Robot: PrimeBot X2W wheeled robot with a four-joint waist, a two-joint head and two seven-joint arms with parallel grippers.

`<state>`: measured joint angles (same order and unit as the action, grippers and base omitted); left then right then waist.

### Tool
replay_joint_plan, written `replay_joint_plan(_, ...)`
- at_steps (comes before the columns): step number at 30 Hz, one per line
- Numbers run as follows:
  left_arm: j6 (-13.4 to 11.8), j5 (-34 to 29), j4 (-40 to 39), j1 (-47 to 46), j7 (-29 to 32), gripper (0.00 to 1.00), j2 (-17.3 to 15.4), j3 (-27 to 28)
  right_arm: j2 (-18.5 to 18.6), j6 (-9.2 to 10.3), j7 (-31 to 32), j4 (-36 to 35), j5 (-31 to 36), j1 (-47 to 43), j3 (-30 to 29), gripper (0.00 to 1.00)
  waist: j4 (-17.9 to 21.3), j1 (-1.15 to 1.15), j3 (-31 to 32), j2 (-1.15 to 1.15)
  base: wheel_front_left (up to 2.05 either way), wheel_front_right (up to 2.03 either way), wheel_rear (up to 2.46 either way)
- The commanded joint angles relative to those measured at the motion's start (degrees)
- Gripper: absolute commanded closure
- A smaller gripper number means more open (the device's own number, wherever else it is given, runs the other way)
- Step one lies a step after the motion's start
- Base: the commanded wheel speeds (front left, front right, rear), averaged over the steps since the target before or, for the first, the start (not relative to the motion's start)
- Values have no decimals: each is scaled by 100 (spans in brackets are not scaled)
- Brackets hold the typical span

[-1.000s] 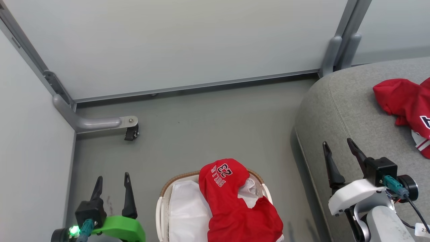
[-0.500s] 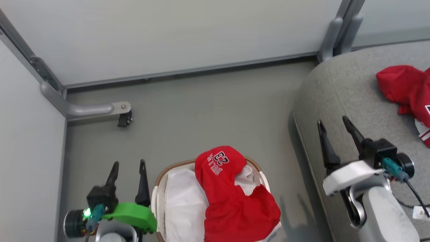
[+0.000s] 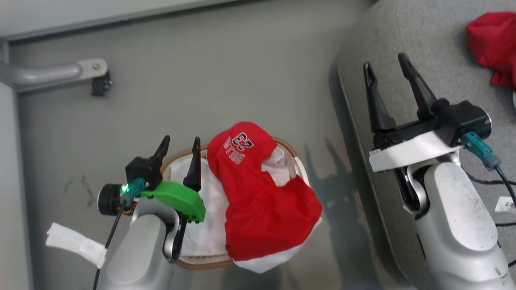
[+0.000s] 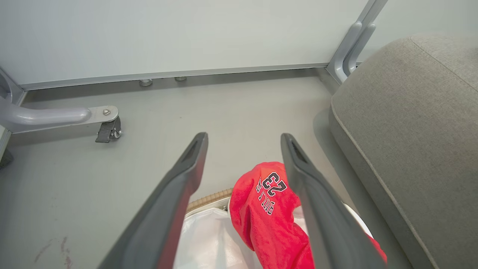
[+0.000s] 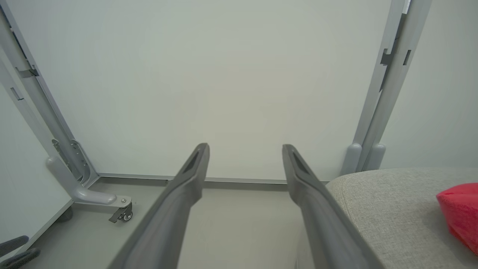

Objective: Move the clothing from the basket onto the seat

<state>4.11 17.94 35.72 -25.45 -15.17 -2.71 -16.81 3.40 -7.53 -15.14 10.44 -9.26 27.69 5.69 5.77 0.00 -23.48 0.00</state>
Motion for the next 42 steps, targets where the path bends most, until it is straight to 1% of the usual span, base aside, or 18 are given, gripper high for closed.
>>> replay_joint_plan(1,42,29,146,-219,3,0,-36,-25,-19,8,-1,-74,-64,132,31,0,527,0,-977,0,0,0,0)
replay_joint_plan(8,154,24,941,-863,3,0,-40,-73,-47,8,-1,-303,-164,407,80,0,775,0,-1607,0,0,0,0)
replay_joint_plan(11,201,33,1282,-1047,2,0,-40,-61,-43,8,-1,-395,-394,513,52,0,846,0,-1838,0,0,0,0)
replay_joint_plan(15,250,39,1680,-1239,2,0,-40,-14,-46,8,-1,-511,-531,533,65,0,954,0,-2127,0,0,0,0)
replay_joint_plan(22,314,52,2531,-1527,3,0,-87,-43,-46,8,-1,-605,-639,586,81,0,1091,0,-2525,0,0,0,0)
replay_joint_plan(27,336,148,2861,-1704,3,0,-76,-113,-46,8,0,-660,-698,594,95,0,1156,0,-2728,0,0,0,0)
replay_joint_plan(29,340,228,2860,-1749,3,0,-65,-226,-46,8,0,-677,-705,602,95,0,1174,0,-2789,0,0,0,0)
replay_joint_plan(36,344,668,2775,-1856,3,0,-44,-978,-44,8,0,-622,-703,601,105,0,1159,0,-2834,0,0,0,0)
replay_joint_plan(38,344,771,2714,-1873,3,100,-56,-1149,-43,8,0,-582,-686,620,117,0,1142,0,-2791,0,0,0,0)
replay_joint_plan(42,344,964,2571,-1656,3,100,-100,-1347,-37,8,0,-512,-663,646,157,0,1137,0,-2618,0,0,0,0)
